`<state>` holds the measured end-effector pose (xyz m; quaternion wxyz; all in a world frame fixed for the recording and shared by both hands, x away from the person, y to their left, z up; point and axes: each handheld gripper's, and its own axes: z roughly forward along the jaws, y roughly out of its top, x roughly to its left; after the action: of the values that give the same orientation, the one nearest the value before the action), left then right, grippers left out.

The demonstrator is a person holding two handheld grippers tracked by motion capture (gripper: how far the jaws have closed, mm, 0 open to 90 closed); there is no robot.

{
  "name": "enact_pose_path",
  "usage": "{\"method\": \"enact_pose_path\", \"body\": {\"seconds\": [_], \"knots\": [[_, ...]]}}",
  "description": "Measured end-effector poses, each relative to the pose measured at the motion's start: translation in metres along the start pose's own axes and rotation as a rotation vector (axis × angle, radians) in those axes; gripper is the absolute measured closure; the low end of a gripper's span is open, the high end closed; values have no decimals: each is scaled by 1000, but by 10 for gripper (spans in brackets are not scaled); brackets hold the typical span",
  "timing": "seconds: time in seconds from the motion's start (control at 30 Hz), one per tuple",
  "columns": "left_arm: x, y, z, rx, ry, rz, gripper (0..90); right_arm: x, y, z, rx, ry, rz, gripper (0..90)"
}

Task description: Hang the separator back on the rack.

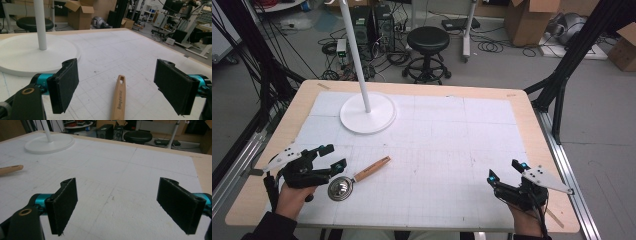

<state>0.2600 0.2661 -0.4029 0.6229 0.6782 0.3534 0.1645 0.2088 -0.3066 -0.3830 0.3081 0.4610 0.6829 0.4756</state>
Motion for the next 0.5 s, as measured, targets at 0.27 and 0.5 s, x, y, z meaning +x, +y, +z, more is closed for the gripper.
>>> {"method": "enact_pose_path", "body": {"seconds": [0.27, 0.5], "knots": [[0, 0, 3, 13, -2, -1, 202, 3, 1, 4, 5, 16, -6, 154], [-1, 0, 10, 68, -20, 12, 211, 6, 1, 9, 20, 53, -25, 156]]}}
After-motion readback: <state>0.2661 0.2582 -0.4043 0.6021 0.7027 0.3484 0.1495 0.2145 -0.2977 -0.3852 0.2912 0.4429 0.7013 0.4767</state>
